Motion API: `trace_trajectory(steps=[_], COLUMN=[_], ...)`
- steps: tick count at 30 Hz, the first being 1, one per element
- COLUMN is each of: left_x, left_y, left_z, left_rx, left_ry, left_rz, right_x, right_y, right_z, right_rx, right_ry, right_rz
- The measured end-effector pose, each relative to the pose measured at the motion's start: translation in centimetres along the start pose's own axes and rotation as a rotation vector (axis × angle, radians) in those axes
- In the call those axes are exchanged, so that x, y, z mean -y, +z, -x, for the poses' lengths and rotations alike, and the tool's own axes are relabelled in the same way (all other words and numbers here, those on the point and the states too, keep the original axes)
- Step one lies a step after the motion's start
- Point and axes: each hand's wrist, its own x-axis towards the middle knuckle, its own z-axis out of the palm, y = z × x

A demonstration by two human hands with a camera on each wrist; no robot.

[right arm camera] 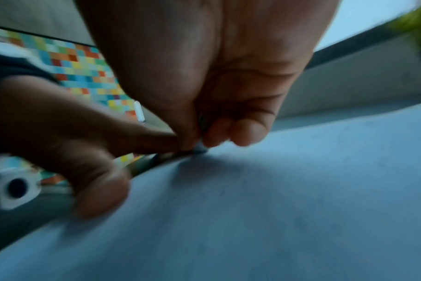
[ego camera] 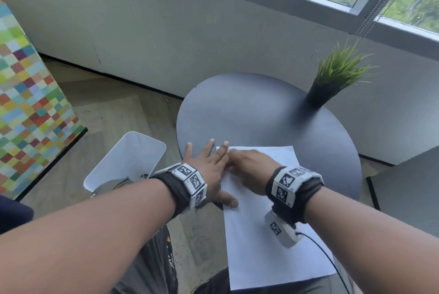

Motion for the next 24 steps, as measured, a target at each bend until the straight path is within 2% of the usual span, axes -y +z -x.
trace_trajectory(steps=[1, 5, 6, 10, 15, 16, 18, 22, 24], left_x=[0.0, -0.2, -0.2, 0.0, -0.3, -0.3, -0.3, -0.3, -0.3], left_y=[-0.1, 0.0, 0.1, 0.0, -0.2, -0.3, -0.4, -0.2, -0.2], left_z=[0.0, -0.2, -0.2, -0.2, -0.1, 0.0, 0.0, 0.1, 0.0], left_rx=[-0.003, -0.007, -0.009, -0.03, -0.034, -0.032, -0.027, -0.029, -0.023], left_ry=[-0.001, -0.001, -0.002, -0.002, -0.006, -0.011, -0.011, -0.014, -0.015], left_rz=[0.001, -0.004, -0.002, 0.0, -0.017, -0.015, -0.013, -0.004, -0.01], right_x=[0.1, -2.4, -2.2, 0.0, -3.5, -3.6, -2.8, 0.2, -0.7], right_y=[0.2, -1.5, -1.5, 0.3, -0.8, -0.9, -0.7, 0.7, 0.4], right_z=[0.1, -0.3, -0.3, 0.7, 1.1, 1.2, 1.4, 2.1, 1.3], right_rx=[0.018, -0.055, -0.061, 0.054, -0.008, -0.016, -0.041, 0.011, -0.007], right_ry=[-0.029, 0.202, 0.19, -0.057, 0.19, 0.203, 0.17, -0.038, 0.013], right_rz=[-0.012, 0.064, 0.067, 0.042, 0.089, 0.094, 0.083, 0.09, 0.095])
